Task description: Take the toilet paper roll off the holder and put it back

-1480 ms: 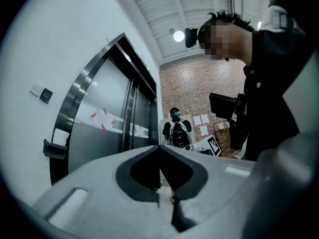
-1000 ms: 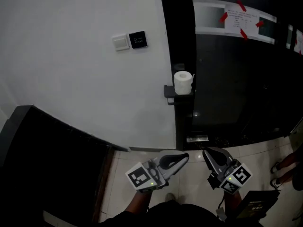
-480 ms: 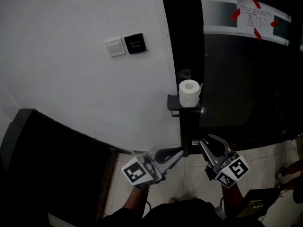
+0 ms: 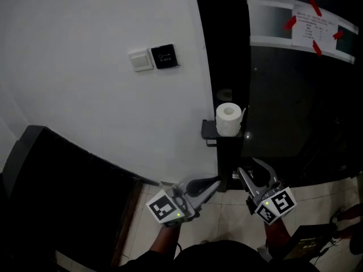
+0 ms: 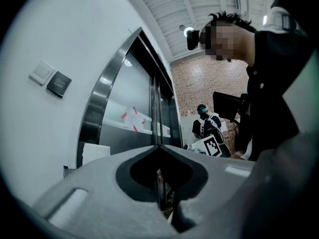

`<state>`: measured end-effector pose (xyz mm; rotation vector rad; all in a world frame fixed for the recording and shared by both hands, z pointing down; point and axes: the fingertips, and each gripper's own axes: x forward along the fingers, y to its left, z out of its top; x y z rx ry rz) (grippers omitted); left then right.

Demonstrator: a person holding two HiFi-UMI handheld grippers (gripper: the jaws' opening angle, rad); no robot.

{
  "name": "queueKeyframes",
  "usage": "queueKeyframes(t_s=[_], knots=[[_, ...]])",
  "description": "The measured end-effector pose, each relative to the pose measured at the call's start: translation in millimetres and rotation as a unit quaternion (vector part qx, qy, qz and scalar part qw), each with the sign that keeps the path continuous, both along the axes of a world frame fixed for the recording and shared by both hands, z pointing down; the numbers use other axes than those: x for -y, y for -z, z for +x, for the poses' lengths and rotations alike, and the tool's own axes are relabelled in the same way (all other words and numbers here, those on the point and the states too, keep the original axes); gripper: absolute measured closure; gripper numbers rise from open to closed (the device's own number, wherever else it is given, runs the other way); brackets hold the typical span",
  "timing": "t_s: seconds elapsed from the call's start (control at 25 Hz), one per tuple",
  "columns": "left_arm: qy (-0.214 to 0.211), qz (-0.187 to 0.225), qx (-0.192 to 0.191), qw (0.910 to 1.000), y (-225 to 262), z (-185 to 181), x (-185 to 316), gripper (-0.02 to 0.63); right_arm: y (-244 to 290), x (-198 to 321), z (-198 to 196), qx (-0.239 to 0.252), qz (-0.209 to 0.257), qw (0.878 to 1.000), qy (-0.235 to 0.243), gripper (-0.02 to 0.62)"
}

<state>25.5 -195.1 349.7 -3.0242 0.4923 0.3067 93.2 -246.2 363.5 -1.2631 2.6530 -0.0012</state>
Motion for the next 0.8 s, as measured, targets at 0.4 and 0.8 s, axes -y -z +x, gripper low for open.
queueKeyframes(t_s=[0.4, 0.8], knots=[[0.019, -0.016, -0.008, 0.9997, -14, -25, 7, 0.604, -38, 94, -4, -0.045, -0.074, 0.993, -0.077, 0.072], [0.064, -0.023, -0.007, 0.9976, -17, -69, 14, 0.604, -25, 176, -22, -0.091, -0.085, 0.983, -0.134, 0.063]])
